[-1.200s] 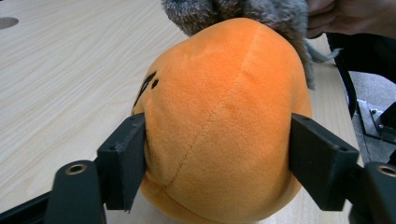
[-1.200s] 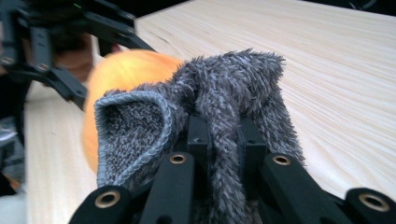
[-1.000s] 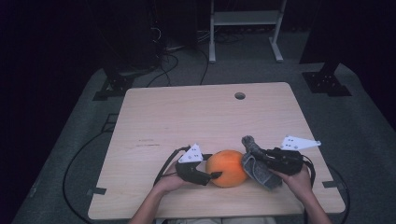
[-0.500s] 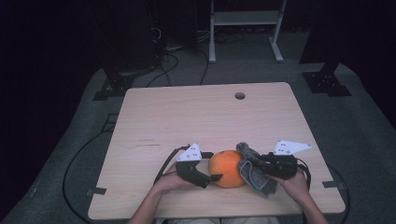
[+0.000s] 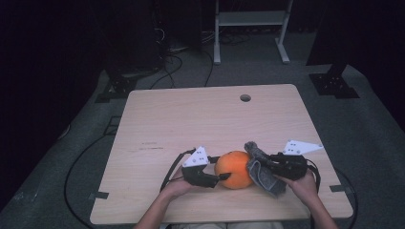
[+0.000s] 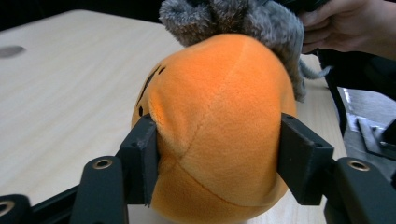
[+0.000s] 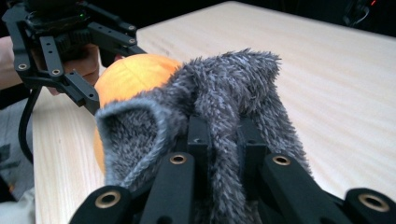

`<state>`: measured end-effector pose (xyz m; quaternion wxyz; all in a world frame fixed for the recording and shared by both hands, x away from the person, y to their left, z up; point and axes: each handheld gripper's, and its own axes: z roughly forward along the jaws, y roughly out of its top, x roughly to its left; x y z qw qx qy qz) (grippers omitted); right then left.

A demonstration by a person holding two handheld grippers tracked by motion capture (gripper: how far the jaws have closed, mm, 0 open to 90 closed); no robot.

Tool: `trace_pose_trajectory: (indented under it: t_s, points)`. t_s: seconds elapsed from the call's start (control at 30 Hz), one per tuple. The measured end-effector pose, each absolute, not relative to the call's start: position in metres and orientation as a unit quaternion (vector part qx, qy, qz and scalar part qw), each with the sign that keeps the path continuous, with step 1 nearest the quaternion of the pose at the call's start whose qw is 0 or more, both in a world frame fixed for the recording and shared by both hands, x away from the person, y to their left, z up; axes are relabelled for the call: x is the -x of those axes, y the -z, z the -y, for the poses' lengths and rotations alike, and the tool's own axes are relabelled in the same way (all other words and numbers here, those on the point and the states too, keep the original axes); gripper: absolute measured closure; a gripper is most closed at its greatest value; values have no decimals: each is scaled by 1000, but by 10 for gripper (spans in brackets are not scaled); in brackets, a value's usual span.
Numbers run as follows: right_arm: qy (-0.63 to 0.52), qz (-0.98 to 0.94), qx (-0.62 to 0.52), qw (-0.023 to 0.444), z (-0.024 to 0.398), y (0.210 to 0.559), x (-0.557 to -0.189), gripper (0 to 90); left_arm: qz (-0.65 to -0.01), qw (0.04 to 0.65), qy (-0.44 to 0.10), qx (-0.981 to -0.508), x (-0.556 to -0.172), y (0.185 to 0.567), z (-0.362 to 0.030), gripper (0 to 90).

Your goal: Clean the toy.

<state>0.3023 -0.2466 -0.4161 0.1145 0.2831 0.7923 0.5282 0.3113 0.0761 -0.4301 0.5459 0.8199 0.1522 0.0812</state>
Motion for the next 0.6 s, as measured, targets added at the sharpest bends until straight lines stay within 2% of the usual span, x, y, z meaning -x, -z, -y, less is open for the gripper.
trace_pose_trajectory:
  t_s: [0.17,0.33,0.47,0.6]
  points:
    - [-575,-762,-268,130,243,392,-296,788,-162,547,-108,-814,-309,409,-86,390]
    - [-589,-766,-225,121,203,376,-284,788,-162,521,-123,-829,-302,396,-82,390]
    - [-575,-773,-241,120,189,387,-288,788,-165,509,-126,-835,-295,390,-77,385]
    - [-553,-782,-274,84,194,419,-300,788,-166,507,-103,-839,-298,403,-71,336]
